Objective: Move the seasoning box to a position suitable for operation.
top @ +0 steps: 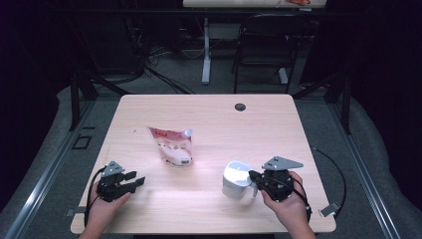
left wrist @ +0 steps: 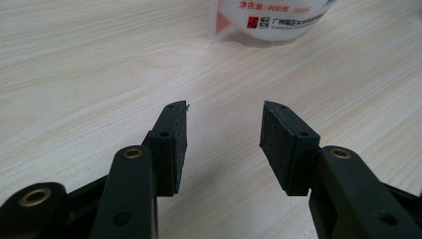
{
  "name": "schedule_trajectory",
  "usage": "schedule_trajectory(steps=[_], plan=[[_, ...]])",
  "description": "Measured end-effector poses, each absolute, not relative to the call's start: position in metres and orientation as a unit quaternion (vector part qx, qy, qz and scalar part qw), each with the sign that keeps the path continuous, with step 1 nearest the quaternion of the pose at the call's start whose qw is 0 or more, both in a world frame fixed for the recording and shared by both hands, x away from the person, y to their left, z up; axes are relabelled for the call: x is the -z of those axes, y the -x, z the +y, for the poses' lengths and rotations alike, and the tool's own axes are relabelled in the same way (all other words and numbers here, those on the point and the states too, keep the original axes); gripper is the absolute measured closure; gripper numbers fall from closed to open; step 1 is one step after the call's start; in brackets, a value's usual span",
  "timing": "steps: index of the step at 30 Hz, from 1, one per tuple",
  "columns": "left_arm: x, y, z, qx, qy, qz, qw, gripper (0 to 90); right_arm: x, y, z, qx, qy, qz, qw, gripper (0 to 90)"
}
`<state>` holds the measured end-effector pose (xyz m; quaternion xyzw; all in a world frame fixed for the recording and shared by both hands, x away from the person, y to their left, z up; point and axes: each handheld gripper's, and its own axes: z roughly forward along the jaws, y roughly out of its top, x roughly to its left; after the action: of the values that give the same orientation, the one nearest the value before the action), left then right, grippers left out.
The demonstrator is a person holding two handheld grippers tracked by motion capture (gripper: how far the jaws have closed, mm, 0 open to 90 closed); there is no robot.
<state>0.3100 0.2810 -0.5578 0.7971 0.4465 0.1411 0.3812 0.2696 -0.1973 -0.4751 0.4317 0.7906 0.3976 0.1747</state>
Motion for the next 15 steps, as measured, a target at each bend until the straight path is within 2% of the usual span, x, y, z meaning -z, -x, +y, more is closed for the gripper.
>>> schedule_trajectory(steps=[15], plan=[[0.5577, -0.3098, 0.281, -0.141, -0.797, 0.447, 0.382, 53.6, 0.4798, -0.2663, -0.2036, -0.418, -0.435, 0.779, 0.17, 90.0]])
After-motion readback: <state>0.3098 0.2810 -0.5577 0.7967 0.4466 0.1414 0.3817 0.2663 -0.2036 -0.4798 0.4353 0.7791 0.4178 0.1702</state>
